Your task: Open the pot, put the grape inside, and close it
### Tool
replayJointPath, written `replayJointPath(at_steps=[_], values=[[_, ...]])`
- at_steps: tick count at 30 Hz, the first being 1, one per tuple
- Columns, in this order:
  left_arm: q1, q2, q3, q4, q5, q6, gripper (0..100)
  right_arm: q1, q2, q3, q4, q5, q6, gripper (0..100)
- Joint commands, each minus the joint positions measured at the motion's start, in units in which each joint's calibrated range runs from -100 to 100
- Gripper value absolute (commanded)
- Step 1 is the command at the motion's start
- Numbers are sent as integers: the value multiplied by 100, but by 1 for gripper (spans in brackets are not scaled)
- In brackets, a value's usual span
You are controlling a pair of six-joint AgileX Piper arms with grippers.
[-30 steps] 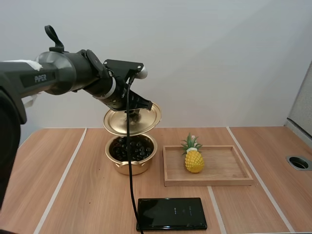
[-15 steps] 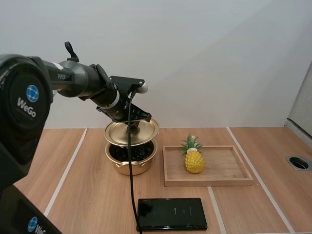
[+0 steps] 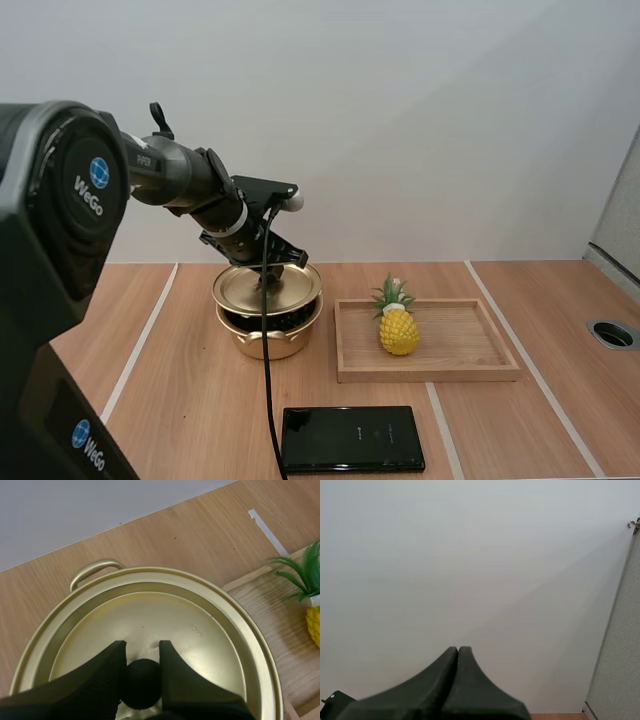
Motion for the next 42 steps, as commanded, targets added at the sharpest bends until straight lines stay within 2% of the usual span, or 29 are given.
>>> replayJointPath(at_steps=[1,6,14,30,36,37,39,42], values=[[-20,72,10,0,-74,9,0,-24,-56,6,-27,0,-37,0],[-20,266,28,82,-154,16,0,-24,-56,6,-27,0,-37,0],[-20,291,534,145,-1053,180,0,-24,-56,6,-27,0,-37,0],[-20,291,795,302,-983,235,0,-24,-56,6,-27,0,-37,0],[-20,291,795,137,-872,206,0,-24,-56,6,-27,0,-37,0],[-20,291,795,111,-872,175,1,-24,-56,6,-27,0,-37,0],[-20,280,795,102,-872,92,10,-24,-56,6,-27,0,-37,0],[-20,280,795,102,-861,92,36,-24,-56,6,-27,0,-37,0]])
